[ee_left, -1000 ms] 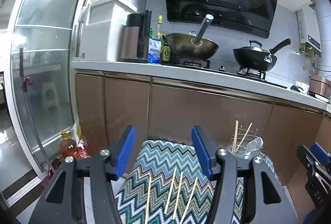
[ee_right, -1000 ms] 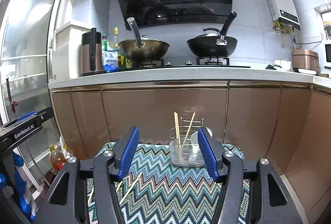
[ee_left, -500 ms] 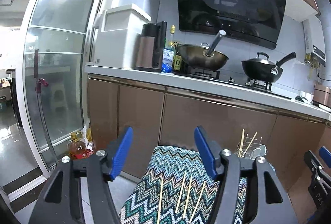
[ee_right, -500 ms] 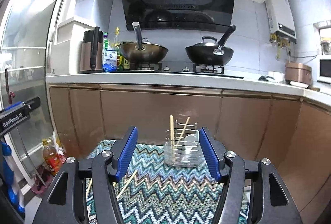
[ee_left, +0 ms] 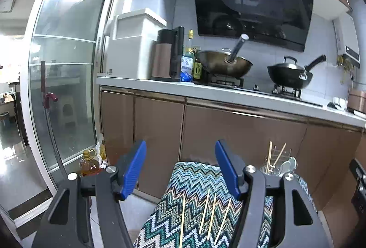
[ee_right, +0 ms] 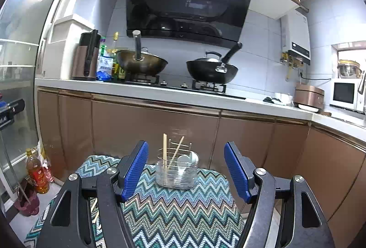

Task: Organize utensils
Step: 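Lift both tools back from the utensil holder, then lower both tools onto the cloth over two remaining chopsticks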

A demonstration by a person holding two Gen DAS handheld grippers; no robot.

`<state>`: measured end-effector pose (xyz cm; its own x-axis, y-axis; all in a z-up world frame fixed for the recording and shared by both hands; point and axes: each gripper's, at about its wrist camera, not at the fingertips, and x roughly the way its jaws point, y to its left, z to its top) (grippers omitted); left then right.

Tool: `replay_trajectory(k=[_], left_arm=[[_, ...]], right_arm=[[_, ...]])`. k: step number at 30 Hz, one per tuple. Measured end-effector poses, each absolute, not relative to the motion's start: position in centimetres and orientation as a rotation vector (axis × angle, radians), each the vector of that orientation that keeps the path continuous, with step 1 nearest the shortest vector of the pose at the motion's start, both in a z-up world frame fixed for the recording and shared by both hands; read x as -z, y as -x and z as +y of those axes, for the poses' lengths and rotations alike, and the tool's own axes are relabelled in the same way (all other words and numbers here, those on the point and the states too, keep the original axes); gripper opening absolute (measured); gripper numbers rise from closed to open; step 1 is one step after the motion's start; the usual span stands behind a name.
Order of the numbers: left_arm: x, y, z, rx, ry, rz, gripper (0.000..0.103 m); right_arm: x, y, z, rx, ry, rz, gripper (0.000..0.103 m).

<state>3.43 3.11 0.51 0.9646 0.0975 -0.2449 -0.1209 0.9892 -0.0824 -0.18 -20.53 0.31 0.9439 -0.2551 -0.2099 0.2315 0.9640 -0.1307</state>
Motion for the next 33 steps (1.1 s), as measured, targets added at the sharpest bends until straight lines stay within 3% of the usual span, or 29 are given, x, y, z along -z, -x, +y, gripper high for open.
replay_trajectory(k=[16, 25, 31, 33], left_arm=[[0.7, -6.2, 3.1, -0.067, 0.070, 0.334, 0.061], [3.5, -10.5, 5.2, 0.026, 0.114, 0.533, 0.061], [8.3, -16.9, 4.2, 0.149, 0.073, 0.778, 0.060], [10.3, -19.4, 3.5, 0.206, 0.080, 0.876, 0.060]], right_arm=[[1.6, -1.8, -21.2, 0.196, 0.074, 0.282, 0.068], [3.2, -4.6, -20.7, 0.106, 0.049, 0.369, 0.068], [6.0, -9.1, -19.7, -0.049, -0.025, 0.538, 0.054], [7.6, -11.5, -19.6, -0.123, -0.069, 0.624, 0.043]])
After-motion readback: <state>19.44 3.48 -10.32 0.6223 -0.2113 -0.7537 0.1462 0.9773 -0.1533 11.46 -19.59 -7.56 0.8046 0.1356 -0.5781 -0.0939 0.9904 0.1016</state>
